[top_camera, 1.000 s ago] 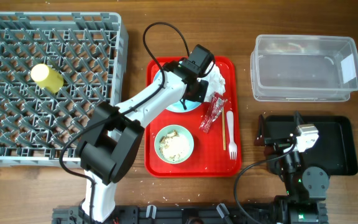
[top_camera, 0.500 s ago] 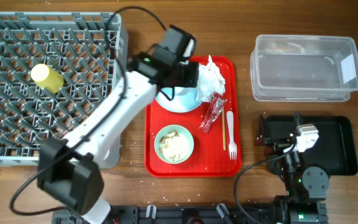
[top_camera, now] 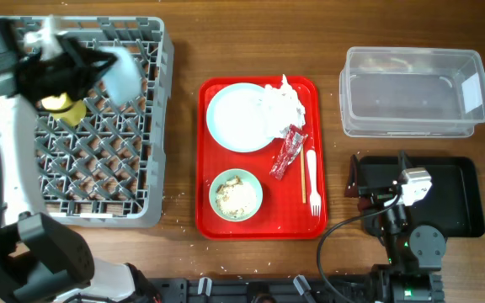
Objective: Sort waste into correct bins and load items into the dishwasher rack
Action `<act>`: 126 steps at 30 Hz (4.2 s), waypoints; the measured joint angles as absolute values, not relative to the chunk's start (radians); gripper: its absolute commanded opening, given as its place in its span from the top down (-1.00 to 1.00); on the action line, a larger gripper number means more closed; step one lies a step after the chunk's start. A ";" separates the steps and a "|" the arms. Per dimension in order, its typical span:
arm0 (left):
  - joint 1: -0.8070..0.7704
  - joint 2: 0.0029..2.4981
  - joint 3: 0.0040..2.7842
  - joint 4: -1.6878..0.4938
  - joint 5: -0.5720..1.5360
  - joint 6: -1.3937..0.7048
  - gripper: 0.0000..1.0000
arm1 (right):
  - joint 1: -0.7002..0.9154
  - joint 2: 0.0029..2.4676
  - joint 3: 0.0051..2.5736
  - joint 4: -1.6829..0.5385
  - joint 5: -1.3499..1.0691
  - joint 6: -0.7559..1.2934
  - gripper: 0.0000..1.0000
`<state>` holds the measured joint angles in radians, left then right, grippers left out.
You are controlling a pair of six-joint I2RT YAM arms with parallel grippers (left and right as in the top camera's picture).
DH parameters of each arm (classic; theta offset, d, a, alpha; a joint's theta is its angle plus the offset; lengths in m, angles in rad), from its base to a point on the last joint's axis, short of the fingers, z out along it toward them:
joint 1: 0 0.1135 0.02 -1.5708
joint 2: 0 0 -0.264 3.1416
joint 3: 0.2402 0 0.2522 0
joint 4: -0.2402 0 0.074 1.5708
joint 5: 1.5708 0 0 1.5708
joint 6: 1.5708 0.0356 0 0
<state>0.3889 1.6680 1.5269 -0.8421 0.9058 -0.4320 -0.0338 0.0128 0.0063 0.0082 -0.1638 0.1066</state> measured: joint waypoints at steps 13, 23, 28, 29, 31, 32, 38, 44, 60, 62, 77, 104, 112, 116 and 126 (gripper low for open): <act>0.723 1.669 1.333 -0.942 1.068 -0.379 0.92 | -0.034 0.013 0.006 0.009 -0.164 0.107 -0.99; 0.798 1.669 1.217 -0.926 1.154 -0.273 0.92 | -0.034 0.013 0.006 0.009 -0.164 0.107 -0.99; 0.806 1.669 1.214 -0.906 1.337 -0.264 0.92 | -0.034 0.013 0.006 0.008 -0.164 0.107 -0.99; 0.806 1.669 1.214 -0.926 1.345 -0.263 0.92 | -0.034 0.013 0.006 0.009 -0.164 0.107 -1.00; 0.806 1.669 1.214 -0.951 1.347 -0.262 0.92 | -0.034 0.013 0.006 0.009 -0.164 0.107 -1.00; 0.806 1.669 1.214 -0.965 1.339 -0.258 0.92 | -0.034 0.013 0.006 0.009 -0.164 0.107 -0.99; 0.807 1.669 1.209 -0.943 1.240 -0.191 0.92 | -0.034 0.013 0.006 0.009 -0.164 0.107 -1.00; 0.807 1.670 1.209 -0.915 1.163 -0.157 0.92 | -0.034 0.013 0.006 0.009 -0.164 0.107 -0.99; 0.820 1.660 1.245 -1.016 0.312 -0.348 0.29 | -0.034 0.013 0.006 0.009 -0.164 0.107 -0.99; 0.820 1.657 1.265 -1.040 0.265 -0.362 0.63 | -0.034 0.013 0.006 0.009 -0.164 0.107 -1.00; 0.379 1.626 1.349 -0.991 0.130 -0.357 0.92 | -0.034 0.013 0.006 0.008 -0.164 0.107 -1.00; 0.017 1.161 1.353 -1.129 0.514 -0.402 -0.55 | -0.034 0.013 0.006 0.009 -0.163 0.107 -1.00; -0.546 1.498 1.354 -0.949 0.336 -0.403 -0.43 | -0.034 0.013 0.006 0.008 -0.164 0.107 -0.99; -0.616 1.703 1.353 -0.715 0.124 -0.344 -0.41 | -0.034 0.013 0.006 0.008 -0.163 0.107 -0.99; -0.616 1.925 1.353 -0.589 0.049 -0.133 -0.02 | -0.034 0.013 0.006 0.009 -0.164 0.107 -0.99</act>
